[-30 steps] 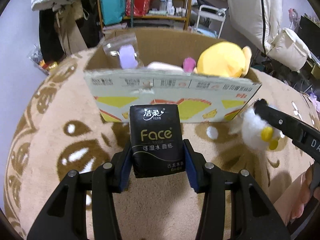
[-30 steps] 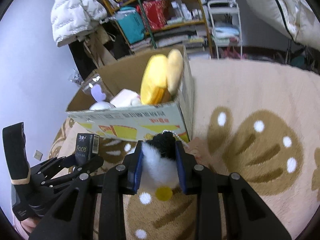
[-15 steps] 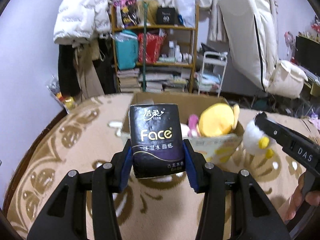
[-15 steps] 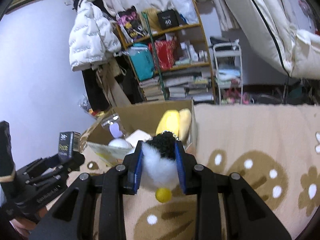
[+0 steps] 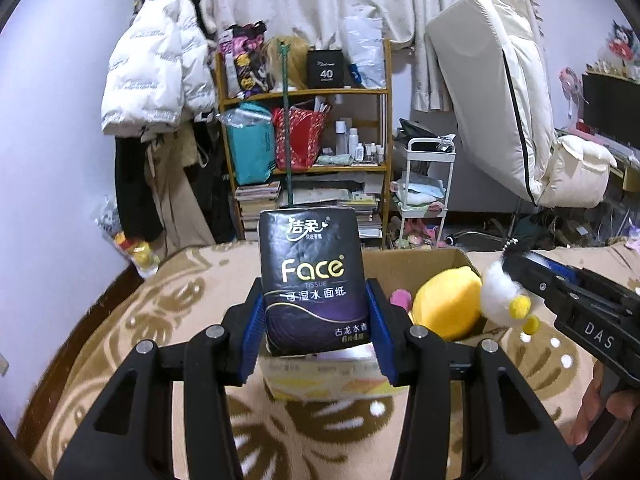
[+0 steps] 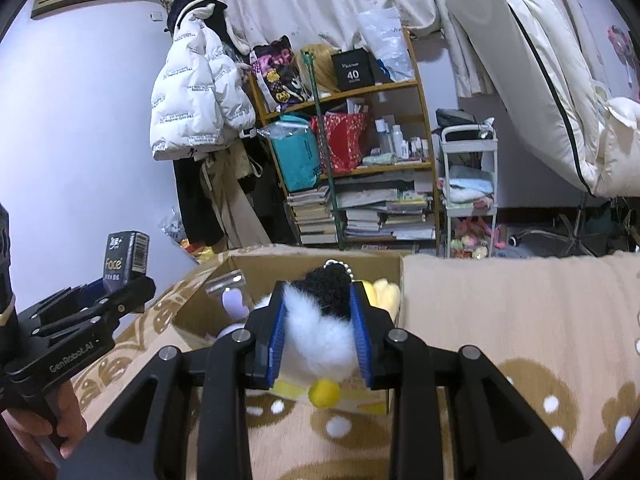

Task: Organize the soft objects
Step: 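Lift the Face pack with the left tool while the right tool carries the keychain over the box, then open both tools over the box to drop the Face pack and keychain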

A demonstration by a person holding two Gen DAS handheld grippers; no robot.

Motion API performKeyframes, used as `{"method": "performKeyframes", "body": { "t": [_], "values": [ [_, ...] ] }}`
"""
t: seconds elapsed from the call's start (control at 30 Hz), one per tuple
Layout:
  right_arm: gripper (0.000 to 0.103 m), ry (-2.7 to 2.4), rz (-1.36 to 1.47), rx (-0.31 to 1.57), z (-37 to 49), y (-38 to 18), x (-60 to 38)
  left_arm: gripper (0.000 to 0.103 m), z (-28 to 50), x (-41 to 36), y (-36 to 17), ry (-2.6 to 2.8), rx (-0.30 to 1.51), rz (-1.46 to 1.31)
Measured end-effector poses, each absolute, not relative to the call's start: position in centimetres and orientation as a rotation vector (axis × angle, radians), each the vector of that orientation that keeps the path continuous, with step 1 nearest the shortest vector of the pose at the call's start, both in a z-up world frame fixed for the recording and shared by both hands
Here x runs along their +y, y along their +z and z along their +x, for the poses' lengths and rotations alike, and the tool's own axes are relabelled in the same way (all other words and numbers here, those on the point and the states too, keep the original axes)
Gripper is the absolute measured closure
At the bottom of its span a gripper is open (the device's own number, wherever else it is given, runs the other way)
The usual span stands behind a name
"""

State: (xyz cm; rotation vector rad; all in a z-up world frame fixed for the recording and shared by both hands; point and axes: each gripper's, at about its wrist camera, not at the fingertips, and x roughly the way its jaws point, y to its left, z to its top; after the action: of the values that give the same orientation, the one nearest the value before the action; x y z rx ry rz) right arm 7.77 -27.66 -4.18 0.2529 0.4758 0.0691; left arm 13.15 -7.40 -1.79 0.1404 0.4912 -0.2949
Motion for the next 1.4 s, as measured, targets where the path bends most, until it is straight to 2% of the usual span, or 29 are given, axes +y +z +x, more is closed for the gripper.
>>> {"method": "performKeyframes", "body": {
  "t": [0.4,0.87,1.0,1.2,1.27,1.4],
  "values": [
    [0.071,0.091,0.194,0.443,11.4,-4.9,-26.5,0.057,16.3,-9.1,-4.7,-0.310,0.546,0.169],
    [0.069,0.112,0.244,0.538,14.3,-8.6,-27.0,0.055,18.8,-9.5,-7.9,-0.313,0.665,0.179],
    [0.067,0.119,0.253,0.546,14.4,-8.9,-27.1,0.048,18.8,-9.5,-8.1,-0.297,0.674,0.193],
    [0.066,0.114,0.254,0.542,14.1,-8.8,-26.9,0.045,18.4,-8.9,-7.6,-0.274,0.686,0.186],
    [0.065,0.111,0.249,0.540,13.9,-8.7,-26.8,0.033,18.0,-8.6,-7.2,-0.263,0.676,0.189],
    [0.050,0.097,0.254,0.525,13.0,-8.1,-26.9,0.030,16.6,-8.0,-6.1,-0.253,0.639,0.197]
  ]
}}
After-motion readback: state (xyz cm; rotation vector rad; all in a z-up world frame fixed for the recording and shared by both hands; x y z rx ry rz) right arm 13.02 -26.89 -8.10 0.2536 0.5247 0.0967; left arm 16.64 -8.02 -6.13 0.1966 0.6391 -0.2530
